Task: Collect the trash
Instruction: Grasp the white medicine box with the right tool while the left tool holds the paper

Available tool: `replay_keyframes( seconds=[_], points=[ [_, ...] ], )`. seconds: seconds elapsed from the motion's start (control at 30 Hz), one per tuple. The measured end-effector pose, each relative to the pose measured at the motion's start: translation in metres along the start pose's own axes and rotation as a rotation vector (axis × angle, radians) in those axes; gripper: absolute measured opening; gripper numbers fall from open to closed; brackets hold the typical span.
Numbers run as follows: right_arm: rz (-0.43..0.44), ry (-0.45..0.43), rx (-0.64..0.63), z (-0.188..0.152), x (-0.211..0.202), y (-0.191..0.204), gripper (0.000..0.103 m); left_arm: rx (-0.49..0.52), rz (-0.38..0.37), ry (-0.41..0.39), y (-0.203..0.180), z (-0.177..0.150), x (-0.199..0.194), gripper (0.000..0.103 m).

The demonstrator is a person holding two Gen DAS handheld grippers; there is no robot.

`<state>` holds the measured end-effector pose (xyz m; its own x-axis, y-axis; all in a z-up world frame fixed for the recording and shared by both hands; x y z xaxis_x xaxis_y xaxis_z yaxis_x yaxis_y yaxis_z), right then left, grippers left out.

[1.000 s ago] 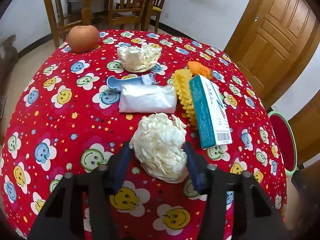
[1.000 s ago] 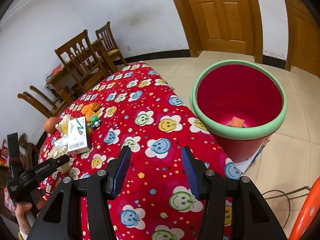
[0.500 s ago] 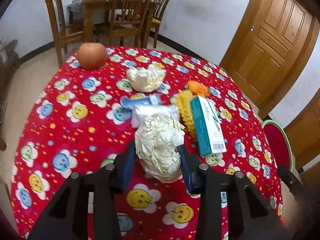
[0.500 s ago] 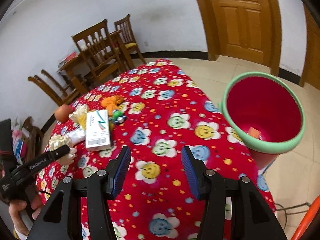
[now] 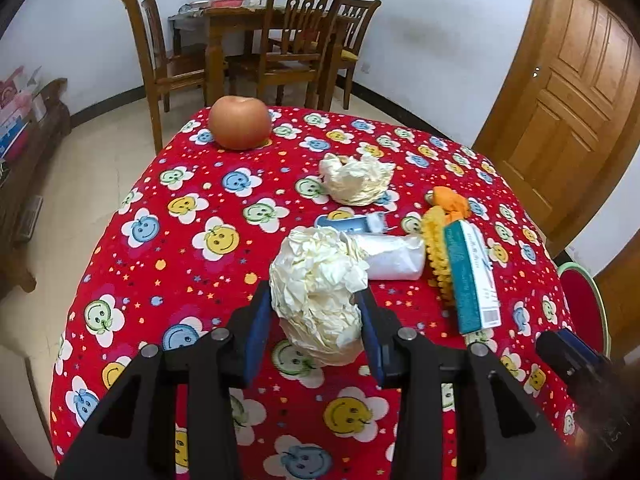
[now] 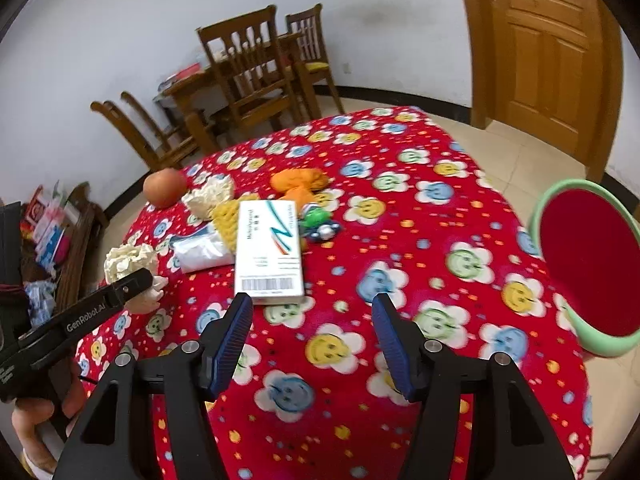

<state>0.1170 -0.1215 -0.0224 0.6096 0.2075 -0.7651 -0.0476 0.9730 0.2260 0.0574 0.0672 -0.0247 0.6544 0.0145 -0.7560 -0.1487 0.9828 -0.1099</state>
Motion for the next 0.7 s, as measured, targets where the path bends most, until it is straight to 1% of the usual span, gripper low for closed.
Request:
replay_keyframes(
  seconds=[0.4, 0.7],
  points=[
    [0.014, 0.088, -0.023, 0.003, 0.044, 0.019, 0.066, -0.034, -0.007, 0.026, 0.012, -0.004, 0.014, 0.042],
    [0.003, 0.116, -0.035, 0.002, 0.063, 0.024, 0.065, -0.045, -0.011, 0.034, 0.017, -0.005, 0.016, 0.042]
  ],
)
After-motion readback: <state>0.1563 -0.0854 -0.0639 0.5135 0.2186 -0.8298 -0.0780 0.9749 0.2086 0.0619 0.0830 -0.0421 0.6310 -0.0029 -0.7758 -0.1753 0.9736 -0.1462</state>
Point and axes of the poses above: each gripper's, at about its wrist camera, not at the fingertips, and x roughly the way its jaws point, y to its left, z to its top, the point moved 1 cm from there along x, roughly the way its jaws point, and after that the axes turned 6 degrees about x, right-handed, at the moved point
